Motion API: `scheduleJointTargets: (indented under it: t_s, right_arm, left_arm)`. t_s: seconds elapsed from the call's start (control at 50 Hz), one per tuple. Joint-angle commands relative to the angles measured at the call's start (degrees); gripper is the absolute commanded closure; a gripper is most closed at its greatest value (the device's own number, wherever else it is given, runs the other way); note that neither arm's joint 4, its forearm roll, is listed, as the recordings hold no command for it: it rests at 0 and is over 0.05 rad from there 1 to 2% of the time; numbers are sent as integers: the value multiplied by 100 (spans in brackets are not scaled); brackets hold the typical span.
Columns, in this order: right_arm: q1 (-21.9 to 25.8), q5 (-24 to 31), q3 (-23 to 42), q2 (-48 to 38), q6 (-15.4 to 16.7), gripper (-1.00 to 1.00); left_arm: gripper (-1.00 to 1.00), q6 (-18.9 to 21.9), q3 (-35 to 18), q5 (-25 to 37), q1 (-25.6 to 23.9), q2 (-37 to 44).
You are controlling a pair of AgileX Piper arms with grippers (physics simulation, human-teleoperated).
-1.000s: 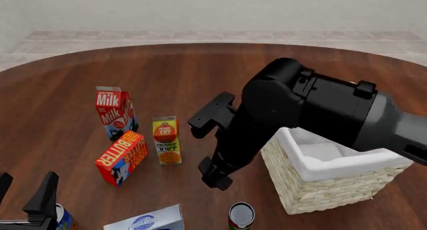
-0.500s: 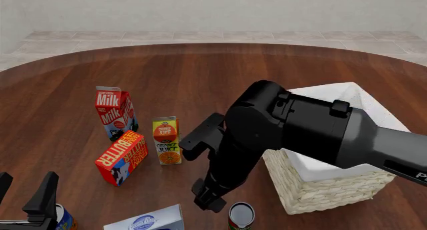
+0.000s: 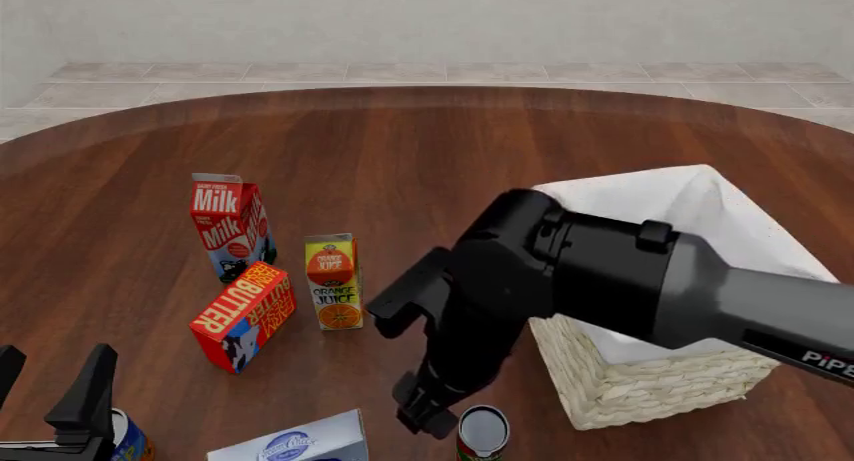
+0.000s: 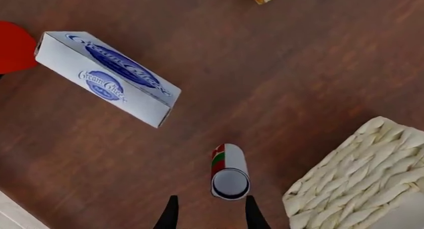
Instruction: Pick up the tomato sauce, and put it in the basket.
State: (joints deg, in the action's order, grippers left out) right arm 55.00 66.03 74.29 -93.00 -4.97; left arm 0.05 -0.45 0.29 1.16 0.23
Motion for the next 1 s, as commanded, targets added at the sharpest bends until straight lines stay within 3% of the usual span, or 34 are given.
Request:
scheduleJointTargets:
  t_s: [0.02,0.64,1.0]
  right_arm:
    - [-134,-126,-213,-13,59,-100]
    - [-148,-509,-613,-128,-179,-100]
    - [-374,-598,-794,-92,-71,-100]
  left_arm:
    - [-100,1,-3,4,-3,0]
    - [-100,2,-3,3,-3,0]
    - [-100,3,-3,4,-3,0]
